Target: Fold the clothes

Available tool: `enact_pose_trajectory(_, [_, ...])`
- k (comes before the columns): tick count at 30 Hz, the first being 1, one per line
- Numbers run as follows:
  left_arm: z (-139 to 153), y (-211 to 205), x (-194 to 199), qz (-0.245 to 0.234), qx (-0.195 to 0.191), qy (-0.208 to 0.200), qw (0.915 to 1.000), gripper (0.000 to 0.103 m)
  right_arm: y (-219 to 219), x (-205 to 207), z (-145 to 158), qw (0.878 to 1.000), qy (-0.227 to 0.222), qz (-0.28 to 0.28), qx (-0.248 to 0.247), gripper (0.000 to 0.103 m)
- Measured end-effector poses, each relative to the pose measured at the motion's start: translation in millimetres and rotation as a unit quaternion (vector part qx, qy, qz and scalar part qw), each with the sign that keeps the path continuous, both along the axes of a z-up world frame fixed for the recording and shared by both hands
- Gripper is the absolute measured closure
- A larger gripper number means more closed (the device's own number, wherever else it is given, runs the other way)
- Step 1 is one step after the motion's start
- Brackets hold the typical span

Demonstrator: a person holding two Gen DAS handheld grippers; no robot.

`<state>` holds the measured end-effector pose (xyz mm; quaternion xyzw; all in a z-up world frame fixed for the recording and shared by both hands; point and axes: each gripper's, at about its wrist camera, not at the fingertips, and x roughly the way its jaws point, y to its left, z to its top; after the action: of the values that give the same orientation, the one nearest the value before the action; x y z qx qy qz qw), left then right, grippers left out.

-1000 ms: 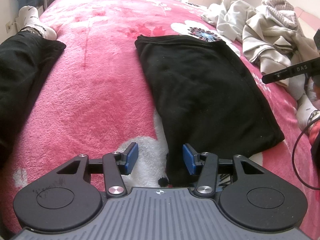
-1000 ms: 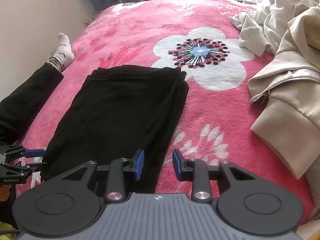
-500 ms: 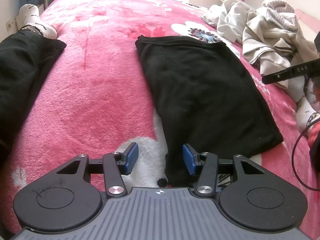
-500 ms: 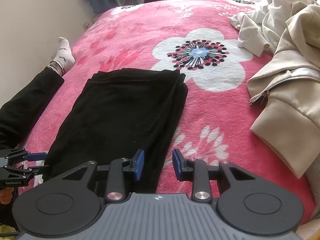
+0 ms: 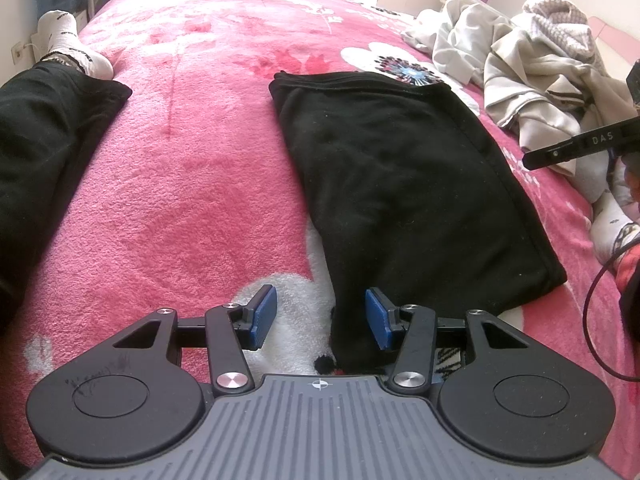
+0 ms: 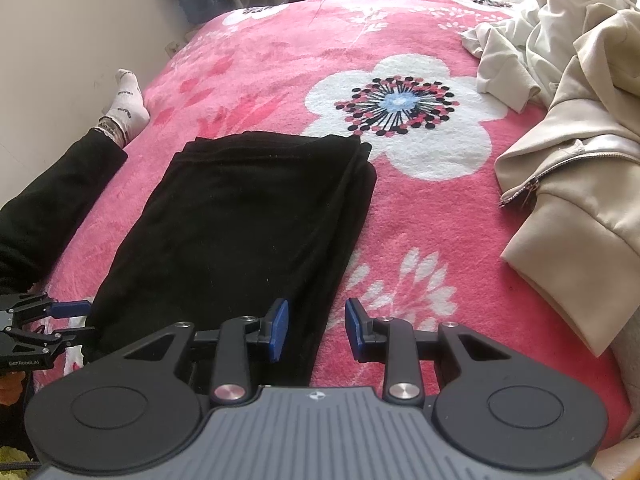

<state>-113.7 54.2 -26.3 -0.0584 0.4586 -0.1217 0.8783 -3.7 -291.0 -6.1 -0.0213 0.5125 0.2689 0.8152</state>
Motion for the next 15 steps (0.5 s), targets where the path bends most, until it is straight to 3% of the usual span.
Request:
enact_pose_trajectory(7, [1,-1,1,0.002,-0.003,0.000,1.0000,0.054,-1,0,1,1.000,0.000,-0.003,0.004,0.070])
enact_pose_trajectory(15, [17,6,20,0.023,-0.037,-0.020,0.9989,0.054,-9,5,3,0.999,0.000,-0.019,0.028,0.070])
